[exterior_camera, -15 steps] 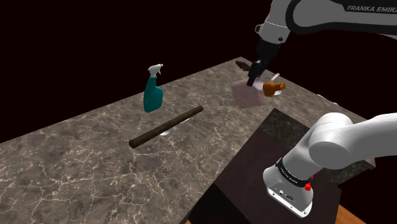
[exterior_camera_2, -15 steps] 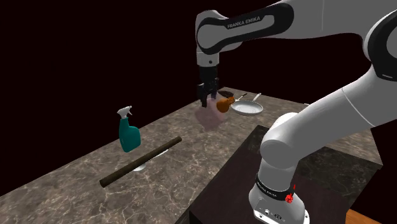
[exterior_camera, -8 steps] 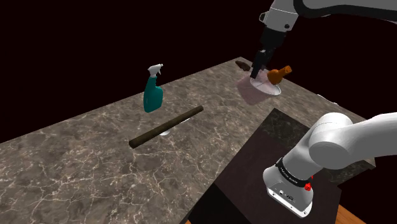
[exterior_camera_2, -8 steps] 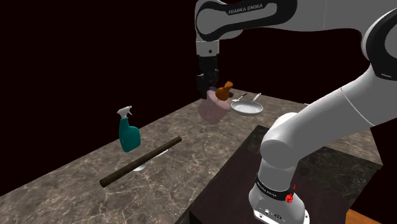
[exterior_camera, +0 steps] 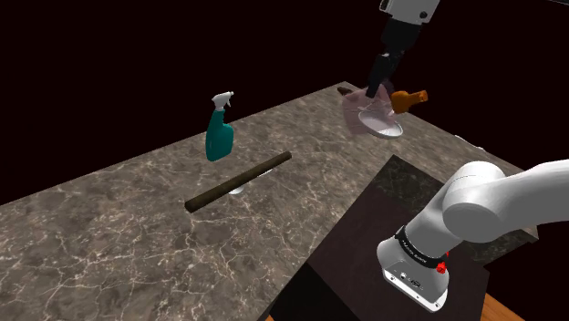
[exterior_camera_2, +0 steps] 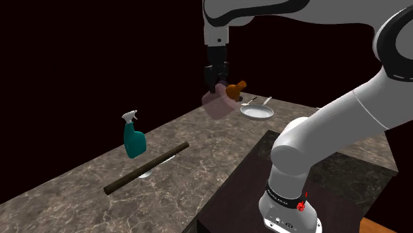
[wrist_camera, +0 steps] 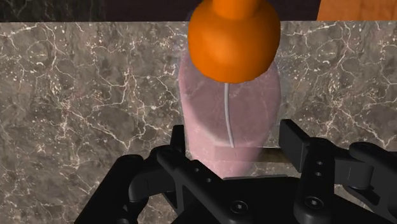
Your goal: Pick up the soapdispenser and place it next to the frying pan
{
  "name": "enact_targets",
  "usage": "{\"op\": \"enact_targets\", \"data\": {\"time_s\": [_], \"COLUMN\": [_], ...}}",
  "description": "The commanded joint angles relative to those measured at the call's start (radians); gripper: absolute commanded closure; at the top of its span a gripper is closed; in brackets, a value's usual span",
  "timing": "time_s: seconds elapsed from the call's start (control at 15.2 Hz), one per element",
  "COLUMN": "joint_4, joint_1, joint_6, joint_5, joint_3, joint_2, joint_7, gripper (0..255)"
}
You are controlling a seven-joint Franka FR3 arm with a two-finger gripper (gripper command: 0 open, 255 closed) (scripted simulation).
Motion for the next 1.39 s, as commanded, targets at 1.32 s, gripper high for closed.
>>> {"op": "enact_targets", "data": {"time_s": [1.32], "joint_4": [-0.051], "joint_1": [-0.162], "joint_6": [0.116], "joint_5": [-0.302], "joint_3": [-0.459], "joint_2": [-0.005], "joint_7": [-0.493], "gripper": [255]}}
